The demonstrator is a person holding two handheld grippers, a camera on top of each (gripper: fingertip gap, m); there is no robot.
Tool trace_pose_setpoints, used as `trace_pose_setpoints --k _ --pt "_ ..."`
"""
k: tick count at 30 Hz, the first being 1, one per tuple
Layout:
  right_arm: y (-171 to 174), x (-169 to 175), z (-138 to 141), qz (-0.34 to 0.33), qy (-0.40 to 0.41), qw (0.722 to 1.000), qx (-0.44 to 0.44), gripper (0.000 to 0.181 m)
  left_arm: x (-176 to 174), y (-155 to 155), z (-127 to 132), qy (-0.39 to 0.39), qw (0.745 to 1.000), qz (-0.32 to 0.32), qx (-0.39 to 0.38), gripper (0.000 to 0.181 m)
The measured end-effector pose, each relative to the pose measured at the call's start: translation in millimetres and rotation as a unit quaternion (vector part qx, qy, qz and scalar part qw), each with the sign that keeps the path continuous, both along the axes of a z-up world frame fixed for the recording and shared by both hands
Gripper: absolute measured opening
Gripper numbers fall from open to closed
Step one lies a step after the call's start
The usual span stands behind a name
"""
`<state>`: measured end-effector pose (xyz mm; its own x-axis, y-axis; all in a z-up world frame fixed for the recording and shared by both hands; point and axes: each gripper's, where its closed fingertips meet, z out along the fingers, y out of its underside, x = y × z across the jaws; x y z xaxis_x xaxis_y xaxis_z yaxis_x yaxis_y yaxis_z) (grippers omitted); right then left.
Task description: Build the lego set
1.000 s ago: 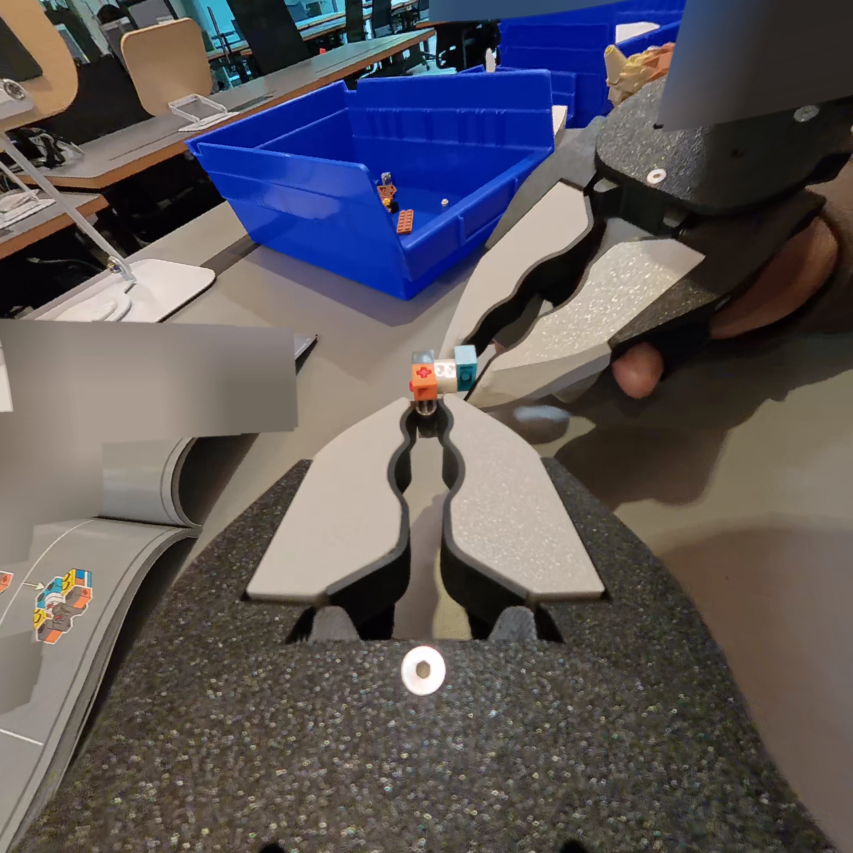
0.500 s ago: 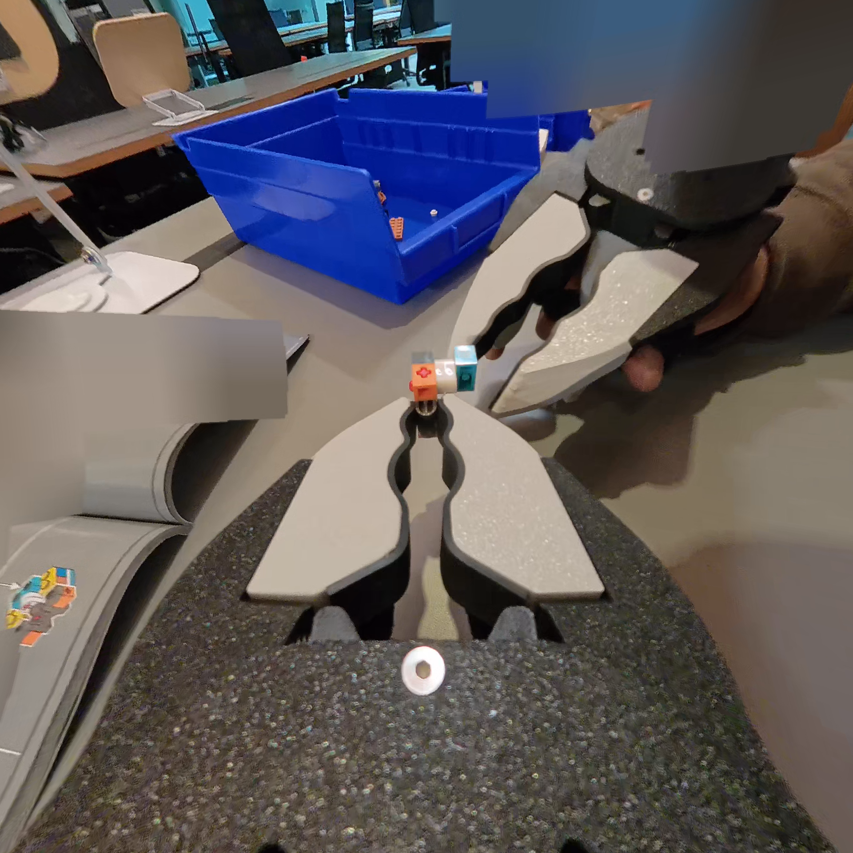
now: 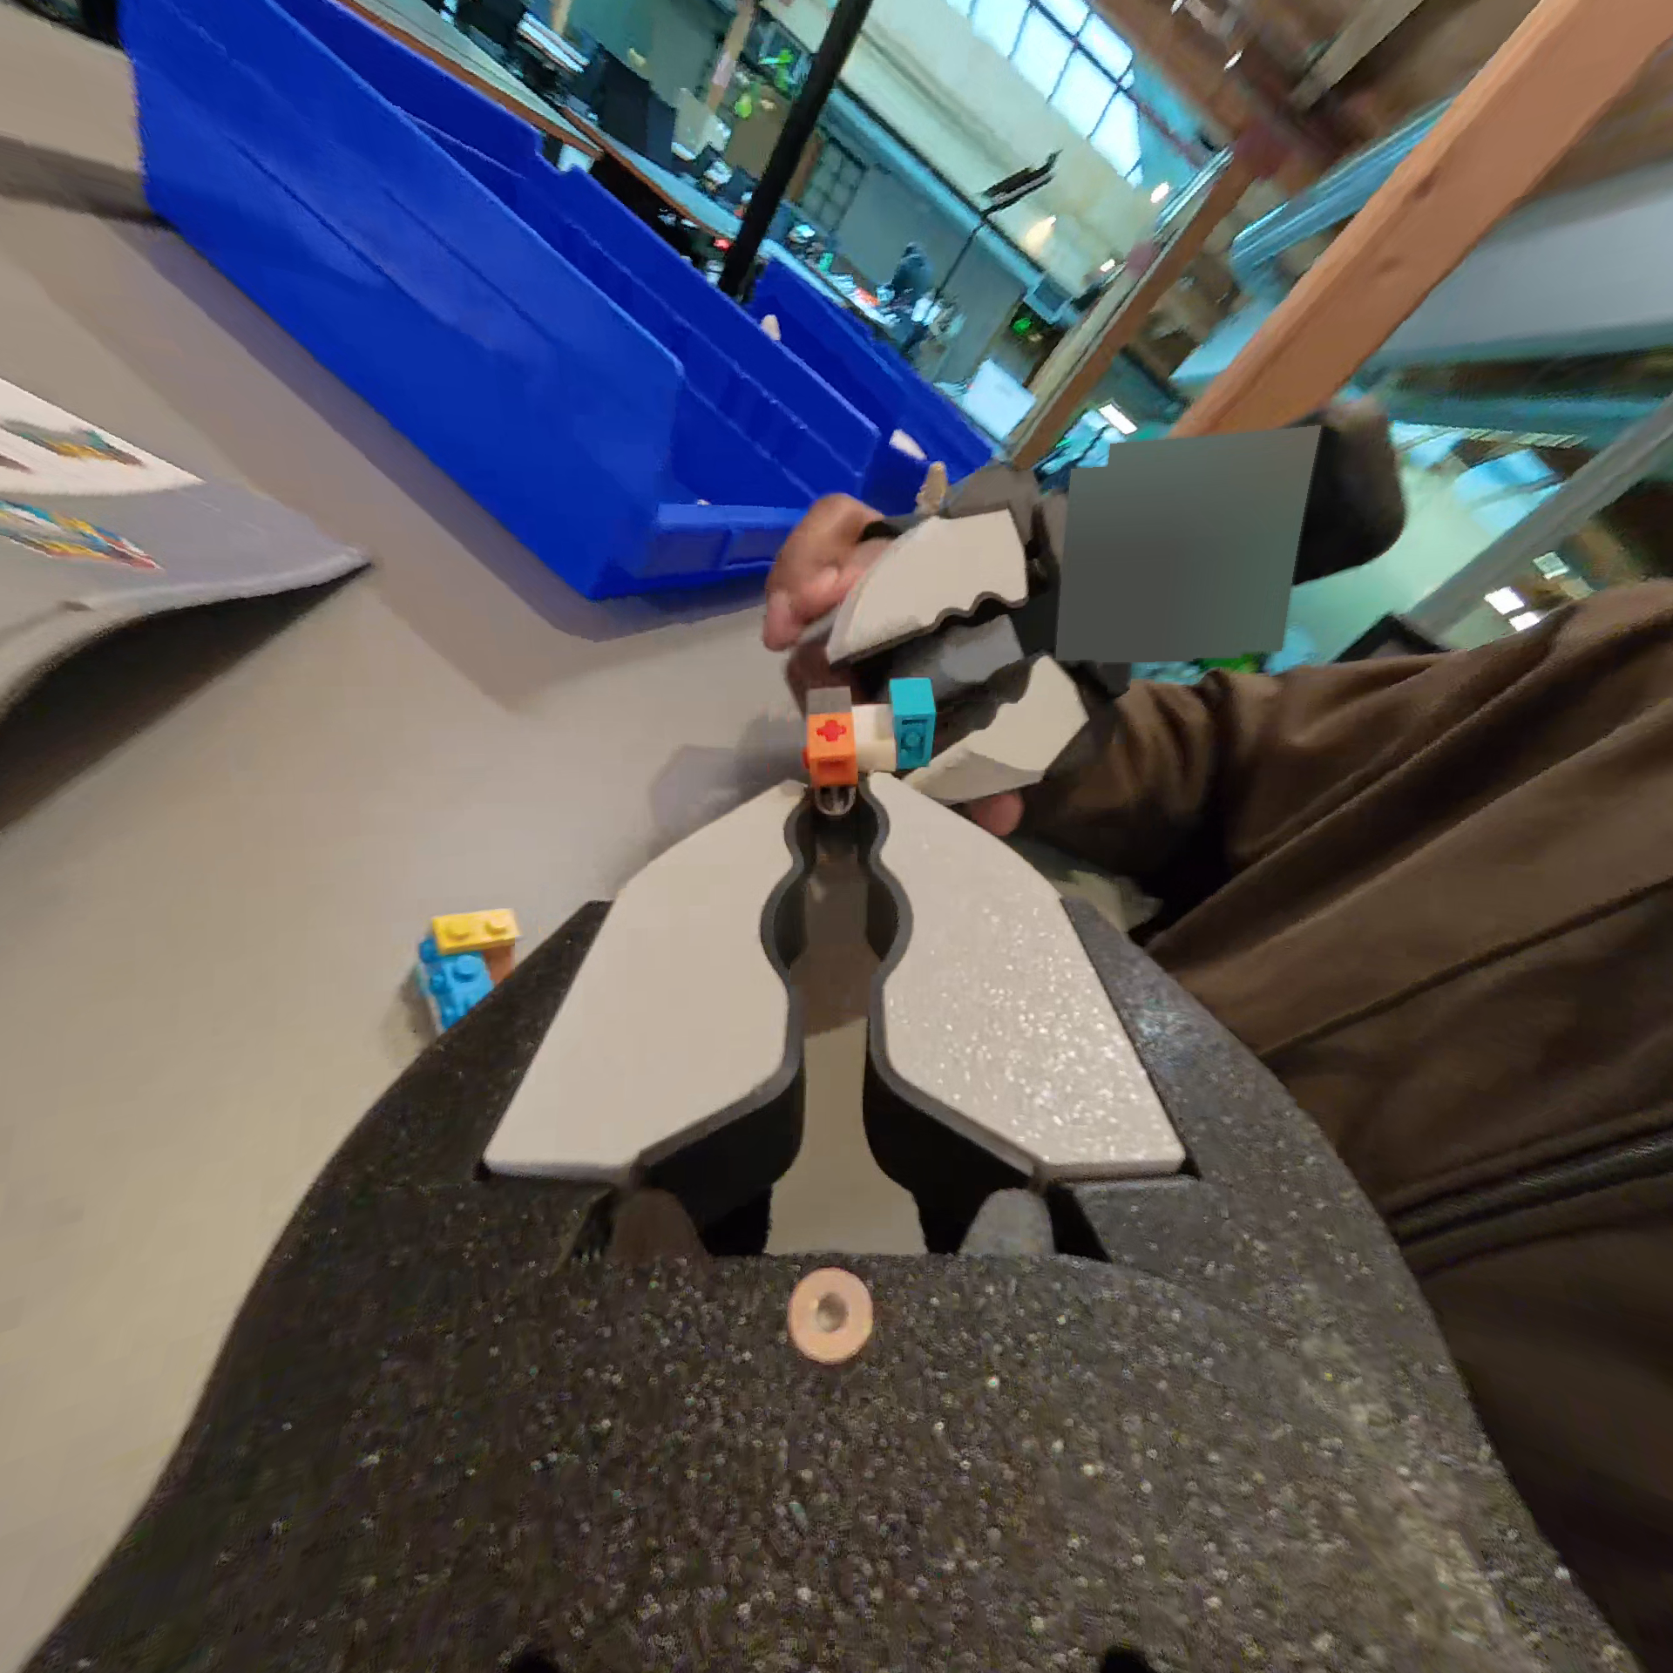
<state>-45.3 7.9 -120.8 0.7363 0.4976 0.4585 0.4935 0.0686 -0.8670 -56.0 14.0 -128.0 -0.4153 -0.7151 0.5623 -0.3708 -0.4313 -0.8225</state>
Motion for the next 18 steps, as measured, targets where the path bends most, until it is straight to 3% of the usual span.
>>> trace_pose_setpoints --k 8,18 --pt "7 -18 22 0.095 -0.072 0.991 0.055 0.031 -11 2 12 0.011 0.989 -0.048 -0.14 0.008" --pt "11 -28 22 0.171 -0.077 0.982 0.028 0.029 -15 -3 13 0.02 0.983 -0.082 -0.162 0.008"
